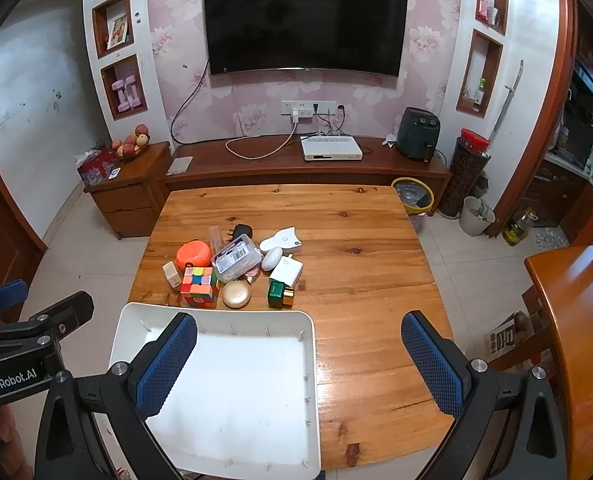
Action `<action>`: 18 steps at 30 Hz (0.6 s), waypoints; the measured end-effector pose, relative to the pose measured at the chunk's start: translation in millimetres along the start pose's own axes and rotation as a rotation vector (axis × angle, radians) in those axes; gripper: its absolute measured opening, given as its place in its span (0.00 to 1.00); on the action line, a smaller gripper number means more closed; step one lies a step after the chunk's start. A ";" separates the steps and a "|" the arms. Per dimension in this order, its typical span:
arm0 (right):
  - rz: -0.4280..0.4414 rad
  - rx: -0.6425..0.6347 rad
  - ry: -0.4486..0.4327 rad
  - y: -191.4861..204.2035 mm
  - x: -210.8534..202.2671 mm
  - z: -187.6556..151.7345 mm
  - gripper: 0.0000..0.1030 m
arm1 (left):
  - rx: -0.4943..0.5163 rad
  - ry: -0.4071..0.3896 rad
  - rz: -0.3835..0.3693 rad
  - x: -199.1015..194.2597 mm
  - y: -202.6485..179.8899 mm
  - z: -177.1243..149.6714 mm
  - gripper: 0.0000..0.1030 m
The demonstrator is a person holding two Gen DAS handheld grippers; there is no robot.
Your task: Organize rigid objects
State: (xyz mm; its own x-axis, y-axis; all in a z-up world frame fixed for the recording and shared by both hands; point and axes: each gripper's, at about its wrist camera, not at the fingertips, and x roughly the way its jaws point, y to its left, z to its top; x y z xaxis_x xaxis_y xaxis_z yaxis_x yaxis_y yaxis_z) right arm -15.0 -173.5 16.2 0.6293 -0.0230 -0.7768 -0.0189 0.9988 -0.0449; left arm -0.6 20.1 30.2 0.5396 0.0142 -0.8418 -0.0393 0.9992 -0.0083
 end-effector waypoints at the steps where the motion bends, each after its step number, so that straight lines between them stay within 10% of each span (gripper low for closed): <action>1: -0.004 0.003 -0.001 1.3 1.3 1.6 0.99 | 0.002 0.001 -0.002 0.9 1.5 2.6 0.99; 18: -0.075 0.043 0.000 18.9 15.0 19.1 0.94 | 0.044 0.001 -0.060 30.0 16.2 30.2 0.99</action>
State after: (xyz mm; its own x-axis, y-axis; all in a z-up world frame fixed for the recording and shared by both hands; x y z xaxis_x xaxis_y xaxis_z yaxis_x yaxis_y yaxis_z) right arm 8.9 -154.2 15.7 0.6277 -0.0980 -0.7723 0.0615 0.9952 -0.0763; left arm 40.3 37.9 21.1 0.5386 -0.0461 -0.8413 0.0303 0.9989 -0.0354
